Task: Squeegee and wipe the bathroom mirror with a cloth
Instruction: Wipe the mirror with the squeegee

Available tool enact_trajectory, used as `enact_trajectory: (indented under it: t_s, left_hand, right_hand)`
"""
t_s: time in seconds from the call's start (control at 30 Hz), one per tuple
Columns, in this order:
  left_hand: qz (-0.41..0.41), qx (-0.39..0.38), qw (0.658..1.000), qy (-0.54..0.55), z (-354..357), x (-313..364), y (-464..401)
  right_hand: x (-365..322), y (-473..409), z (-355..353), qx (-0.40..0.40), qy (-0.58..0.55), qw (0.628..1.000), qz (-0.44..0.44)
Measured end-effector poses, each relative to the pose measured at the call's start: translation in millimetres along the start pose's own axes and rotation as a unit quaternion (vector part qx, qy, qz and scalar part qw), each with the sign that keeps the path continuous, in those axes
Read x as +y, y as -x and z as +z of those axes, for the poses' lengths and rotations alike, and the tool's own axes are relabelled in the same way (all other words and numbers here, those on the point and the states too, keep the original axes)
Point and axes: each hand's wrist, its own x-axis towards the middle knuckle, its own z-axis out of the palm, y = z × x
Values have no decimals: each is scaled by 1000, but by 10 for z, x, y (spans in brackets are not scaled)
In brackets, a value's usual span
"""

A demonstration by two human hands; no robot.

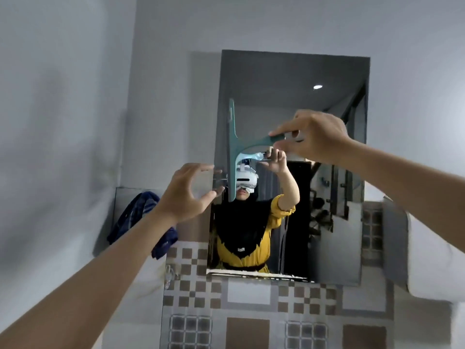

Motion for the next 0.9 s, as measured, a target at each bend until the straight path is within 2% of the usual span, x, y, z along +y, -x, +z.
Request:
enact_trajectory:
  t_s: [0.17,0.33,0.43,0.9]
  left_hand:
    - [-60,-87,991,-79,86,-158,-403]
    - [-76,-124,970,-197,190,-376,-663]
    - [-97,-143,962,-213,255,-555,-768]
    - [-91,-122,952,-265,392,-690,-772]
  right_hand:
    - [171,-648,-120,42,36,998,-9]
    - [191,-1113,-141,70,24,997,-15]
    - [196,-1362,-90,85,35,996,-19]
    - [589,-1459,-103,32,67,997,-5]
